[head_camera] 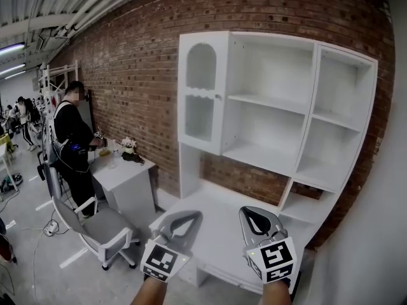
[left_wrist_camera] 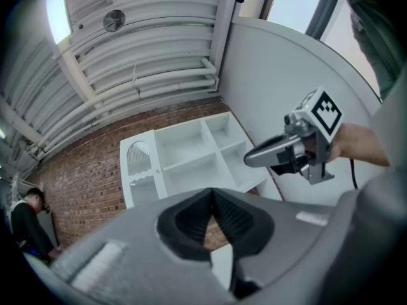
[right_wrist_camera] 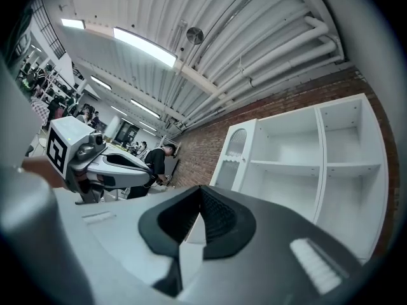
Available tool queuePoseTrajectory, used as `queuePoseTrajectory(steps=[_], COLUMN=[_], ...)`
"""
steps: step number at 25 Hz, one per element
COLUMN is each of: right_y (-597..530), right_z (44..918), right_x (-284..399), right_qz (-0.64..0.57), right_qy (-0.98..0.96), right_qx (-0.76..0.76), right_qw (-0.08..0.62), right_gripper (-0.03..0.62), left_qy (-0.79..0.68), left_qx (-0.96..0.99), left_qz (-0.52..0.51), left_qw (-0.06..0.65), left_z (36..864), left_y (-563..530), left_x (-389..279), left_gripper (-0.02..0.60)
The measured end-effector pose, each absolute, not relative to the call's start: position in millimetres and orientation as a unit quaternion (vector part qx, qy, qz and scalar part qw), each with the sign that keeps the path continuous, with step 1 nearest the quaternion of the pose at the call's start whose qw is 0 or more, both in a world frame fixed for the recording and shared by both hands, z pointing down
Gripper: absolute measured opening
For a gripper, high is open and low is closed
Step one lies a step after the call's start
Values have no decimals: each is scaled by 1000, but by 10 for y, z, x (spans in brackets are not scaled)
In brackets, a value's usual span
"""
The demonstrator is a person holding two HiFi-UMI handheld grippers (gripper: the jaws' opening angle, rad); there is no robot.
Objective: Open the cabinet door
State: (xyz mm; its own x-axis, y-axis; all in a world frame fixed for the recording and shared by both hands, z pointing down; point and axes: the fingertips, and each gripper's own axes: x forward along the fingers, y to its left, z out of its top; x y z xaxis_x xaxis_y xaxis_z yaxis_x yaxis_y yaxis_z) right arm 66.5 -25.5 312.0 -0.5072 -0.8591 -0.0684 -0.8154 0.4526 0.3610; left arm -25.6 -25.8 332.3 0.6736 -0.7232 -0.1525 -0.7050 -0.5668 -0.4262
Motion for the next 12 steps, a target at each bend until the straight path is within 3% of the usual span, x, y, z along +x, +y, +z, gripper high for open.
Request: queuePoseTrajectory(steps=[12], right_y=[-727], right_z=[3108], right_x=[180], right_qz=[-174], right_qy=[-833], right_qx=[521], right_qw=[68], right_gripper=[5], left_qy=[371], left_qx=[-899], left_qz=[-9], left_qw=[233], left_z=[3318], left_y=[-802], left_x=[-729], left_gripper=[2])
